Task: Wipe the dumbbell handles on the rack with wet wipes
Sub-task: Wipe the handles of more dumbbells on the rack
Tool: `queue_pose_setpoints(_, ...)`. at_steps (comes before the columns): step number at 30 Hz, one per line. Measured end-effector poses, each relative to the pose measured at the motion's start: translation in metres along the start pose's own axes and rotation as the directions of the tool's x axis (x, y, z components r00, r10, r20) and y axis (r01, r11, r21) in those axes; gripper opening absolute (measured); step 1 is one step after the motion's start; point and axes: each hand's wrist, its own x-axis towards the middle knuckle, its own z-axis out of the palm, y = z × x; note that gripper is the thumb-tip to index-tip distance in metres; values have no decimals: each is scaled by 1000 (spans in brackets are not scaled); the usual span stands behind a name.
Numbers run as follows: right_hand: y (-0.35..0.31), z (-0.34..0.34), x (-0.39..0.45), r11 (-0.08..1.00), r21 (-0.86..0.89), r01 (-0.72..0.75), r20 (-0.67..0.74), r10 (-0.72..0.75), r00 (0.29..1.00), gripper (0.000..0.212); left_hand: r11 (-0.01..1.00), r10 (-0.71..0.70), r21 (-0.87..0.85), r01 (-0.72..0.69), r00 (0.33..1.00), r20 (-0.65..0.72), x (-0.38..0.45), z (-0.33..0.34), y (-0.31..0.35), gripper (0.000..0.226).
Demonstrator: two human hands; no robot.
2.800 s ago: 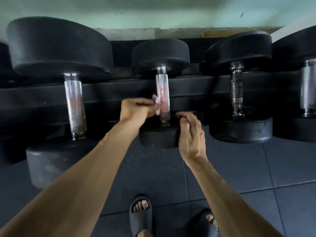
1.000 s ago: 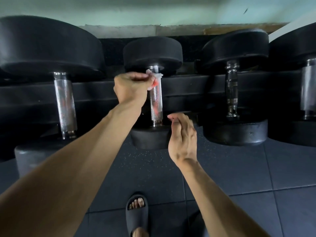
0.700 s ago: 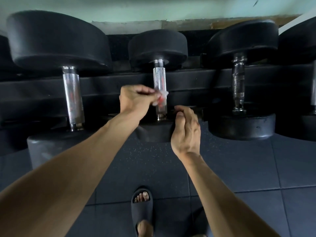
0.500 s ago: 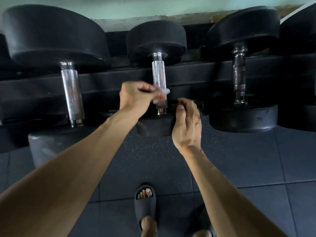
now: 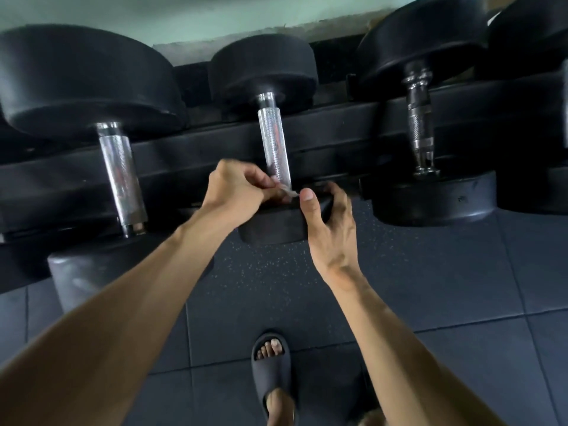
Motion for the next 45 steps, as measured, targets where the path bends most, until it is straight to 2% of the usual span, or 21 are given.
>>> queue_pose_setpoints(3,1,-2,2,1000,19,-19,14,19,1000,105,990,54,-125,-67,993,-102,4,-2,15,18)
queue_pose_setpoints(6,2,-2,2,999,28,-21,29,20,999,109,960,158,-192,-205,959,-234,10,-1,31,18)
queue_pose_setpoints(9,3,-2,2,1000,23,-15,28,15,1000,108,946,258,-122,-302,924,-283,13,3,26,13)
queue_pose_setpoints(14,3,-5,2,1000,14,-10,65,9,998,108,906,422,38,-421,894,-149,7,-2,18,7)
queue_pose_setpoints(16,4,-4,3,1000,20,-7,62,6,998,107,872,488,75,-483,848,-208,16,0,22,6)
queue_pose_setpoints(20,9,-2,4,999,46,1,56,-4,998,105,813,578,206,-545,707,-408,43,8,29,6)
queue_pose_setpoints(22,11,-3,5,998,56,8,54,-11,999,104,770,638,294,-566,669,-382,42,9,19,13)
queue_pose_setpoints(24,11,-3,4,998,61,10,53,-13,998,104,733,676,383,-563,665,-316,32,4,4,18)
queue_pose_setpoints(27,11,-3,4,998,54,22,50,-25,998,102,752,656,302,-585,705,-270,22,-2,-9,22)
queue_pose_setpoints(32,11,-1,5,998,66,15,35,-17,999,98,808,583,183,-560,714,-388,44,2,18,16)
queue_pose_setpoints(34,12,0,5,997,68,24,22,-25,999,97,807,572,162,-568,687,-448,52,5,23,18)
queue_pose_setpoints(36,12,0,5,998,64,29,22,-30,999,95,819,561,183,-544,690,-458,39,10,20,13)
queue_pose_setpoints(39,11,-1,3,998,61,32,28,-34,999,93,853,514,145,-502,758,-402,20,13,8,26)
queue_pose_setpoints(41,11,-1,4,998,60,31,23,-33,999,92,870,476,85,-485,785,-396,23,11,9,24)
queue_pose_setpoints(43,11,-1,4,998,68,18,23,-19,1000,91,828,547,142,-542,730,-410,28,11,18,18)
queue_pose_setpoints(45,11,-1,3,997,80,7,23,-9,1000,90,753,657,279,-597,655,-372,35,13,28,13)
